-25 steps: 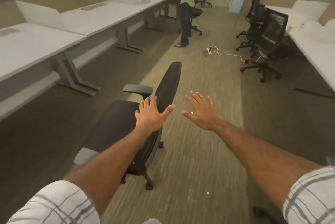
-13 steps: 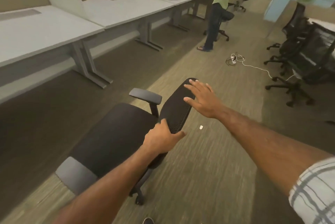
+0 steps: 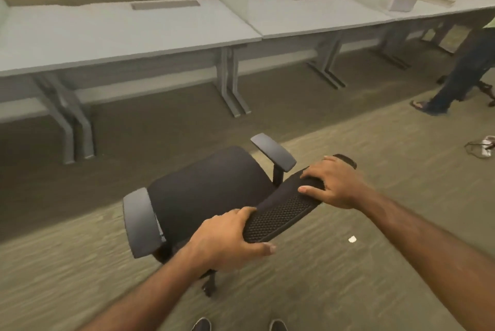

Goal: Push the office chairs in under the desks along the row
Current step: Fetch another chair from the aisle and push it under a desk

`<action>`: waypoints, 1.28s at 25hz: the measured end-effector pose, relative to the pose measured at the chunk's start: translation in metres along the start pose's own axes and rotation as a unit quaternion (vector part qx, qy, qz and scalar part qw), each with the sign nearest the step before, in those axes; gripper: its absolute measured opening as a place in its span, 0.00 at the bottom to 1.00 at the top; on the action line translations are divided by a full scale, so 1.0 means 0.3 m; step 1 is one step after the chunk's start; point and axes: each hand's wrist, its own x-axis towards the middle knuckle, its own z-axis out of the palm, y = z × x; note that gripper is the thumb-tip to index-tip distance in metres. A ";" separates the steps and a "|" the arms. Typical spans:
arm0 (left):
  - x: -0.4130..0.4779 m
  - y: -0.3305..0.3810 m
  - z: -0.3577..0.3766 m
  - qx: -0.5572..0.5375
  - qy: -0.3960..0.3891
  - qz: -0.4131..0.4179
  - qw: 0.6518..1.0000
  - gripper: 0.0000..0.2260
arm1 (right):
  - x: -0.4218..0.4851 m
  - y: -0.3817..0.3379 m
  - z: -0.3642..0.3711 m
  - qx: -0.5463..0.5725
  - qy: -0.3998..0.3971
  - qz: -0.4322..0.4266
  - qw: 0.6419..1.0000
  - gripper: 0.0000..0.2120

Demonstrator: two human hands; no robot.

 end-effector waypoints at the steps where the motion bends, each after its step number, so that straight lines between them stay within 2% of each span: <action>1: -0.012 0.017 0.005 0.018 0.019 -0.028 0.999 0.39 | 0.000 0.008 0.001 -0.003 0.005 -0.009 1.000 0.40; 4: -0.060 0.049 0.035 0.067 0.105 -0.114 0.986 0.40 | 0.015 0.016 0.007 -0.020 0.009 -0.021 1.000 0.42; 6: -0.087 0.068 0.065 0.088 0.163 -0.143 0.972 0.44 | 0.031 0.024 0.006 -0.029 -0.004 -0.044 0.999 0.40; 8: -0.091 0.072 0.074 0.098 0.189 -0.154 0.965 0.46 | 0.052 0.028 0.008 -0.030 -0.004 -0.070 0.997 0.39; 16: -0.020 -0.055 -0.074 0.100 0.199 -0.176 0.959 0.49 | 0.250 -0.015 -0.011 -0.032 0.062 -0.105 0.992 0.35; 19: 0.014 -0.150 -0.132 0.101 0.219 -0.170 0.956 0.48 | 0.349 -0.055 0.004 -0.023 0.071 -0.097 0.992 0.39; 32: 0.215 -0.623 -0.546 0.137 0.232 -0.153 0.951 0.47 | 0.963 -0.225 0.025 -0.014 0.059 -0.077 0.995 0.37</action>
